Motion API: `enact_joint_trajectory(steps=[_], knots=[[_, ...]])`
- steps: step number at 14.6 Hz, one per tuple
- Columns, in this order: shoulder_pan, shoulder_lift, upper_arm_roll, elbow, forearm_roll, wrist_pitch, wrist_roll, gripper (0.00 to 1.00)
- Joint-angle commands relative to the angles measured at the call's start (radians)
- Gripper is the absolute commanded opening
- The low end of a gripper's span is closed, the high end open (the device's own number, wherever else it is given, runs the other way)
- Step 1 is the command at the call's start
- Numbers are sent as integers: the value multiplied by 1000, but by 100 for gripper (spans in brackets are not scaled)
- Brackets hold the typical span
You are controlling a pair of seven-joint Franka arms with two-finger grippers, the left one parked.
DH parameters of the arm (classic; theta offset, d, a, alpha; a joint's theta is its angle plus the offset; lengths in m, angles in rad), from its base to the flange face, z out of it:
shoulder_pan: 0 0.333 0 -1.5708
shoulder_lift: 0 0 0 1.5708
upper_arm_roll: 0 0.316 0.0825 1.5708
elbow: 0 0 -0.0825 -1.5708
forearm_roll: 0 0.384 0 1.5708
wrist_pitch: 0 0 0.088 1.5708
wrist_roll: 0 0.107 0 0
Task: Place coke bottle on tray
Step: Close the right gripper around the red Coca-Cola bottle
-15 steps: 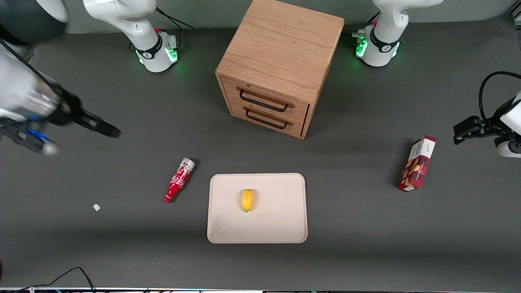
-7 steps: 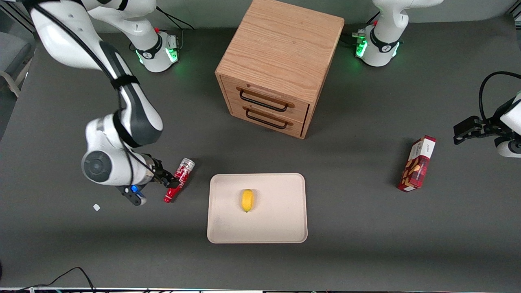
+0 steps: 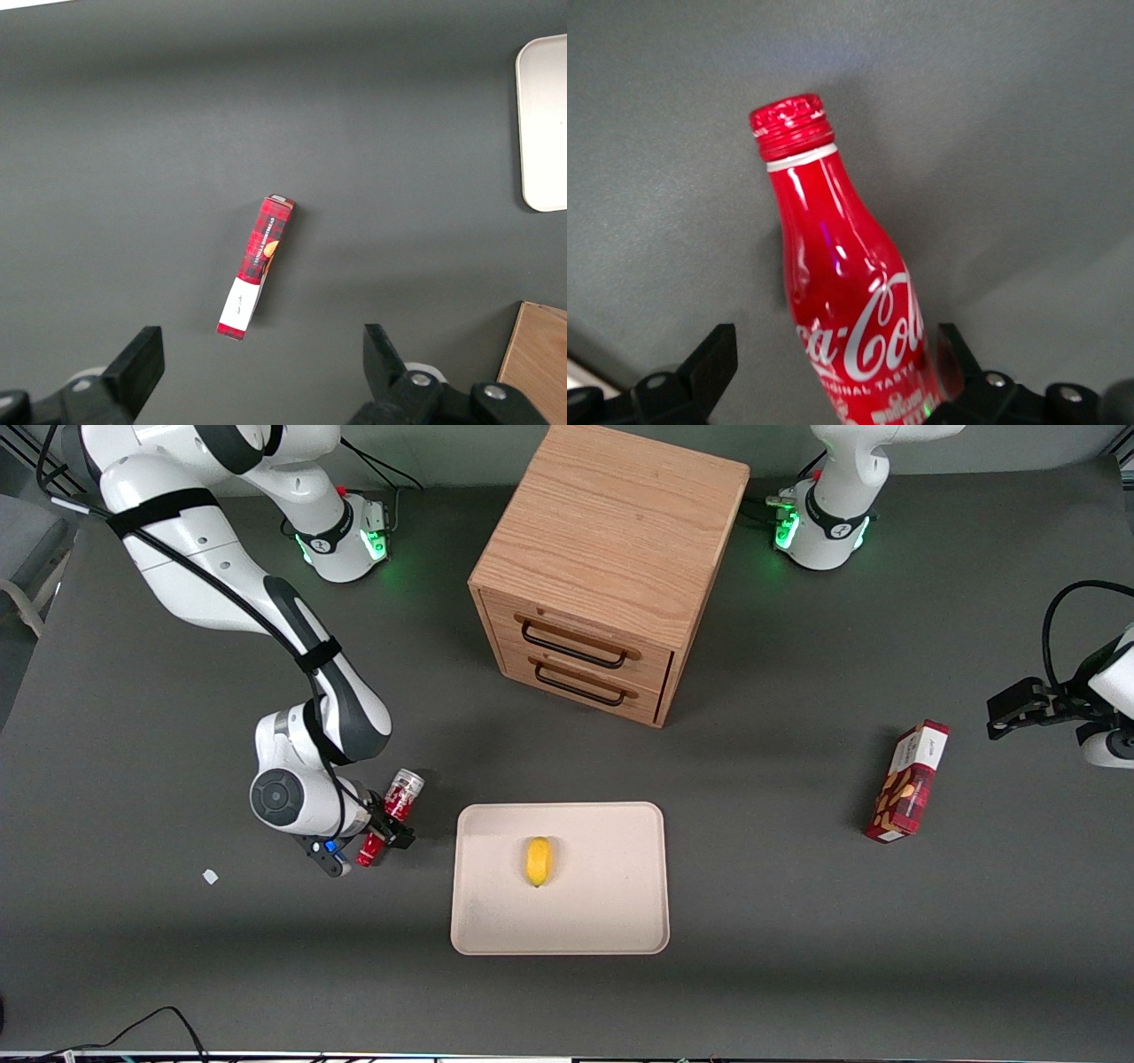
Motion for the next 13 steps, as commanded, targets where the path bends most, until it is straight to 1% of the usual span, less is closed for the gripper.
enact_joint_trajectory(steps=[1, 2, 6, 7, 9, 11, 13], knots=[[3, -19, 4, -57, -47, 60, 34, 3], [3, -21, 6, -54, -55, 59, 32, 0], [3, -38, 7, -53, -58, 53, 9, 0], [3, -53, 10, -45, -58, 21, -11, 0], [1, -120, 19, -13, -58, -85, -75, 0], [0, -215, 21, 21, -56, -207, -190, 0], [-3, -283, 21, 102, -47, -333, -321, 0]])
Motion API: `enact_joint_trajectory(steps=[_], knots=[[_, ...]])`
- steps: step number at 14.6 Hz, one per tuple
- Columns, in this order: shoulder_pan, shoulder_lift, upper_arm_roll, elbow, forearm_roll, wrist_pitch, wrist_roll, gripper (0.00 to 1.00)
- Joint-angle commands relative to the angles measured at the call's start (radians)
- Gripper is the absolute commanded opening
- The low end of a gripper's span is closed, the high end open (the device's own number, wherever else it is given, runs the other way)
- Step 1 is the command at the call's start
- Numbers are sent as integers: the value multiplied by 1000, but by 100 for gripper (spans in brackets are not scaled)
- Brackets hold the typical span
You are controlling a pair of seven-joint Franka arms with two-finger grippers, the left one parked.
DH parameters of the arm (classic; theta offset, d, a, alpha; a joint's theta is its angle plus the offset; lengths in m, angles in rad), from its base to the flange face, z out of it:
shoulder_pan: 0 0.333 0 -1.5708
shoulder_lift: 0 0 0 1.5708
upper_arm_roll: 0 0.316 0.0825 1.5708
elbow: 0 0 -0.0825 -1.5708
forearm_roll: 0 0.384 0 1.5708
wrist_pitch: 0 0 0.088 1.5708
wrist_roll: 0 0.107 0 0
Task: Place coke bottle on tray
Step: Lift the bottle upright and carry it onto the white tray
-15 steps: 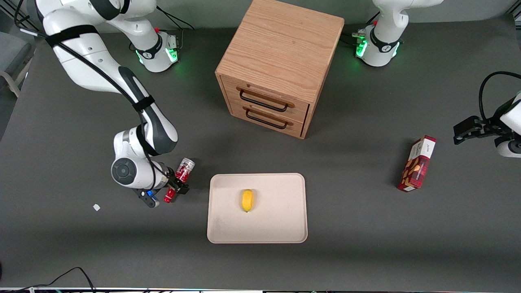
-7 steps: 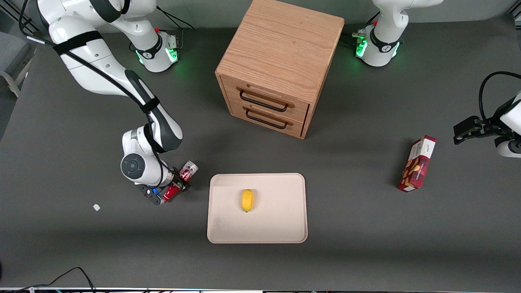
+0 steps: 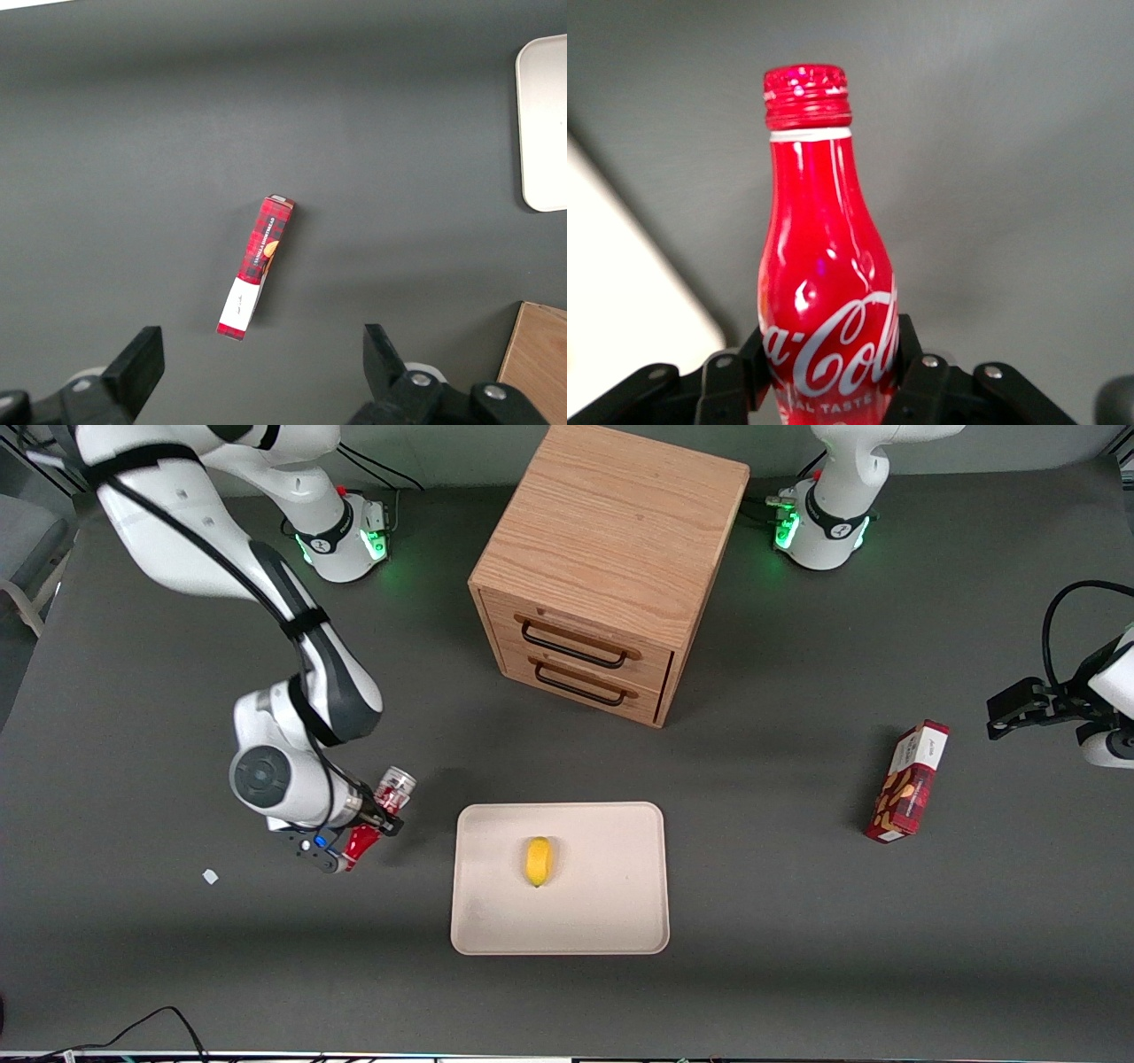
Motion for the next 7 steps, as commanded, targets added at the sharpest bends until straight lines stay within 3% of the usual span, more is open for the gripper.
enact_joint_trajectory(steps=[1, 4, 7], knots=[[-6, -119, 2, 117, 10, -206, -171, 0], [0, -68, 17, 412, 21, -454, -279, 0], [3, 9, 89, 580, 30, -491, -325, 0]])
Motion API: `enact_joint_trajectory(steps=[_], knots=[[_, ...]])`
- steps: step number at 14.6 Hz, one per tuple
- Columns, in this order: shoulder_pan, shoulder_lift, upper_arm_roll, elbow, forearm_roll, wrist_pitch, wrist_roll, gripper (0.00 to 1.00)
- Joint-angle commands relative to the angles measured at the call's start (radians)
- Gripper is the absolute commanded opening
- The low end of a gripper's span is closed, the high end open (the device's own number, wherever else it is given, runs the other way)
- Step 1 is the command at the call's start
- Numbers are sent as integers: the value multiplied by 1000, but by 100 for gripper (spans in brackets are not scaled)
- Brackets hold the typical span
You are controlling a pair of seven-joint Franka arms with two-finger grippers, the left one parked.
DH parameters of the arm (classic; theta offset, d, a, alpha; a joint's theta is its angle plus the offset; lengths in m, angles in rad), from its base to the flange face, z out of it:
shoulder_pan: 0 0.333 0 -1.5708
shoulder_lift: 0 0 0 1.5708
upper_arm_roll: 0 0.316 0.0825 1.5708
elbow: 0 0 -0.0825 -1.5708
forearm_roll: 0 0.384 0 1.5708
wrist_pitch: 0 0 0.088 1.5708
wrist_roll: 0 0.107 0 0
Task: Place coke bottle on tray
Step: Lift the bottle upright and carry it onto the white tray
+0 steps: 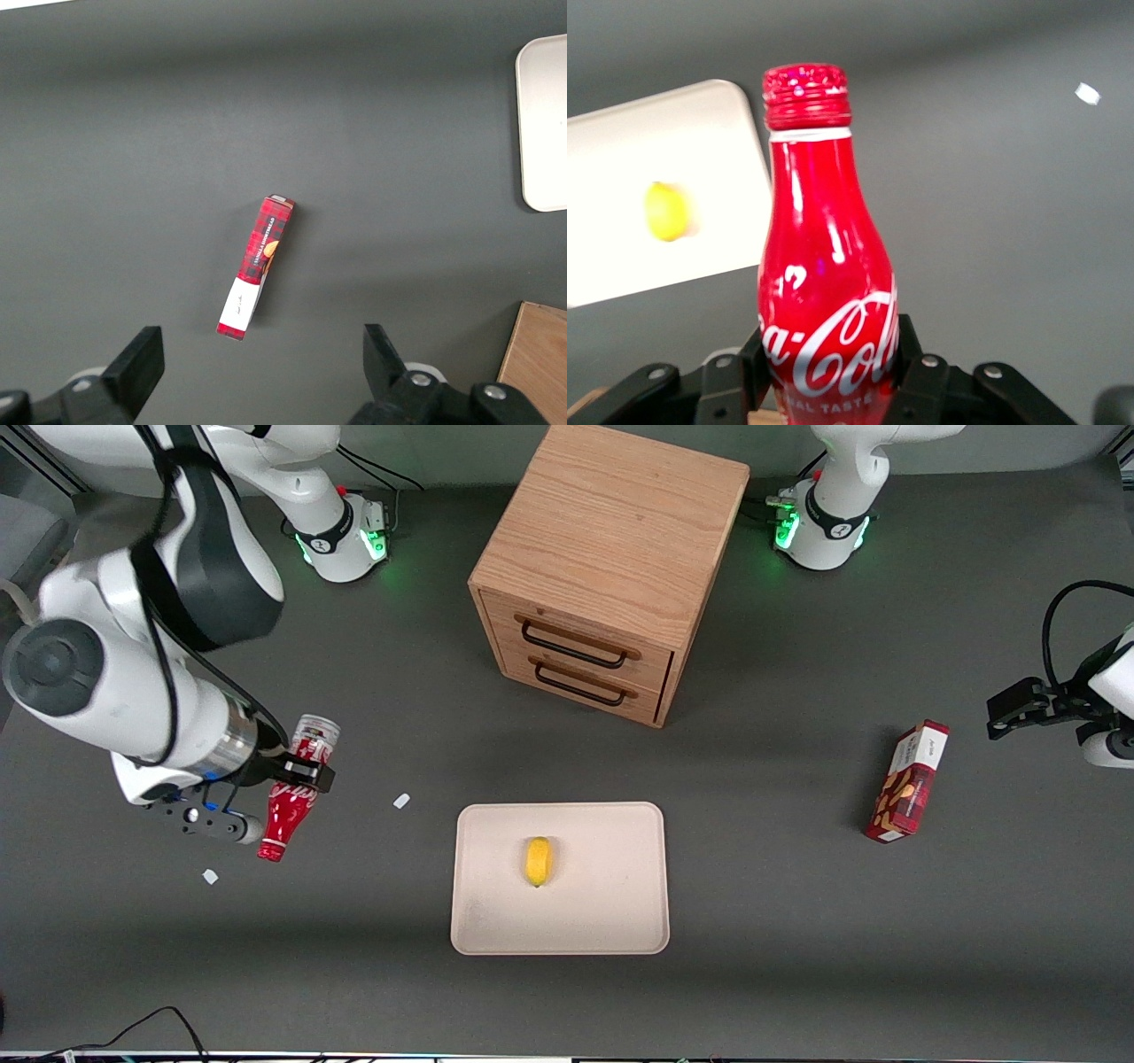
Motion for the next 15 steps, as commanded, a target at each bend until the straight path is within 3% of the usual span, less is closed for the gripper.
enact_joint_trajectory(steps=[1, 8, 13, 15], knots=[[16, 155, 81, 192, 9, -30, -61, 0], [60, 517, 115, 206, -2, 240, -48, 0], [80, 623, 102, 205, -8, 378, -3, 0], [88, 657, 102, 202, -39, 432, 23, 0]])
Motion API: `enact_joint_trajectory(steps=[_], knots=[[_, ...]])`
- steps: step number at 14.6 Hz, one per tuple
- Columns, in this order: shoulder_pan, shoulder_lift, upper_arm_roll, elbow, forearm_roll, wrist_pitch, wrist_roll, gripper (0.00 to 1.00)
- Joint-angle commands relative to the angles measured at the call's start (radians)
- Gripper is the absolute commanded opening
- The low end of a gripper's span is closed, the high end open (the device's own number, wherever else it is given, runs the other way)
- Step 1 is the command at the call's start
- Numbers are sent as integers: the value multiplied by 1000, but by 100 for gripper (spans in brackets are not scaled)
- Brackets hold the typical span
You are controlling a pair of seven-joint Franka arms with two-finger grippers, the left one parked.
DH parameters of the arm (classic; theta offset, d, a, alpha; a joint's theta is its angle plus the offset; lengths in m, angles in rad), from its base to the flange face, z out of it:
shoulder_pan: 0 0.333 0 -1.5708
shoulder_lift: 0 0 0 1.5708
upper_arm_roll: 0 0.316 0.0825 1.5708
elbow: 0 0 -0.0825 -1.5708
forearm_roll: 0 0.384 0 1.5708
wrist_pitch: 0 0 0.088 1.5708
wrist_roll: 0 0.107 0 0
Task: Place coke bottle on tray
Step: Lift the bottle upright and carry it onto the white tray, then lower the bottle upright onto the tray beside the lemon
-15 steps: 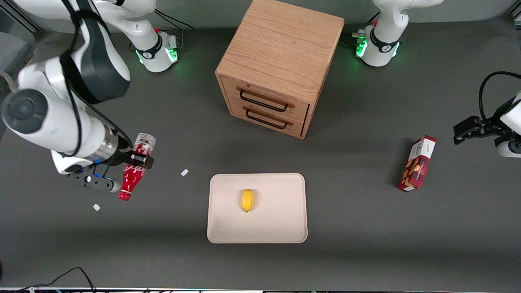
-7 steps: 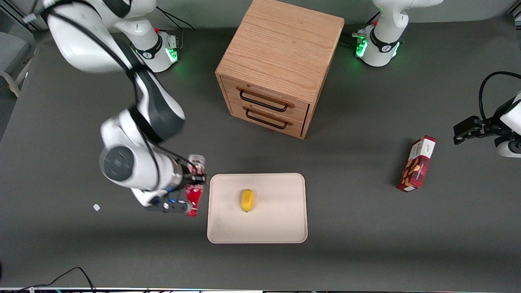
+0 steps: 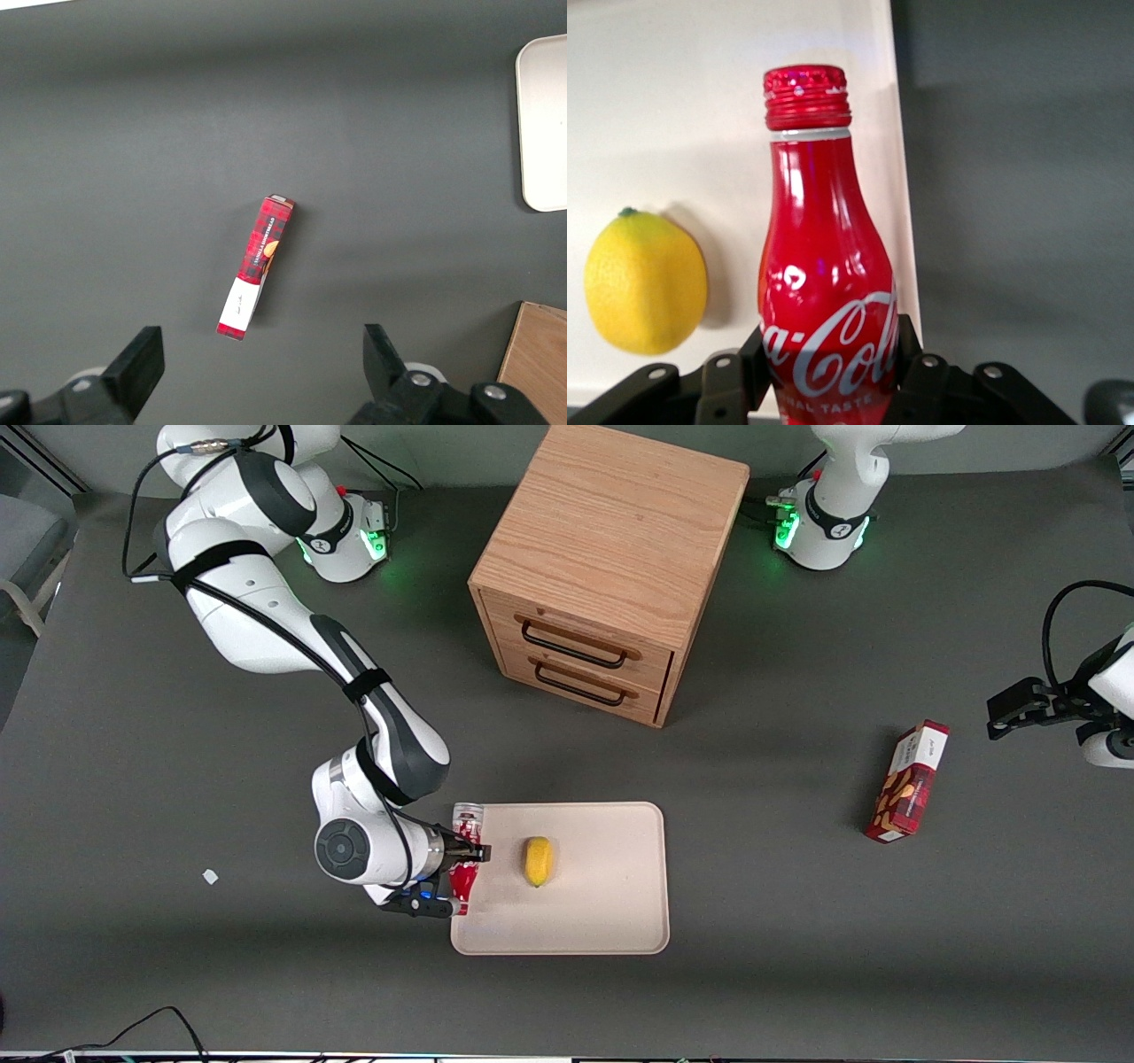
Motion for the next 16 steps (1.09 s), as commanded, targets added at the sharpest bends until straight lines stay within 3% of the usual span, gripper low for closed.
enact_joint_trajectory(steps=[1, 4, 6, 8, 16], knots=[[28, 45, -4, 44, -45, 38, 56, 0], [30, 57, -4, 44, -48, 41, 61, 0], [30, 57, -7, 44, -68, 39, 67, 99], [30, 54, -5, 44, -105, 39, 72, 100], [30, 19, -2, 44, -108, 19, 72, 100]])
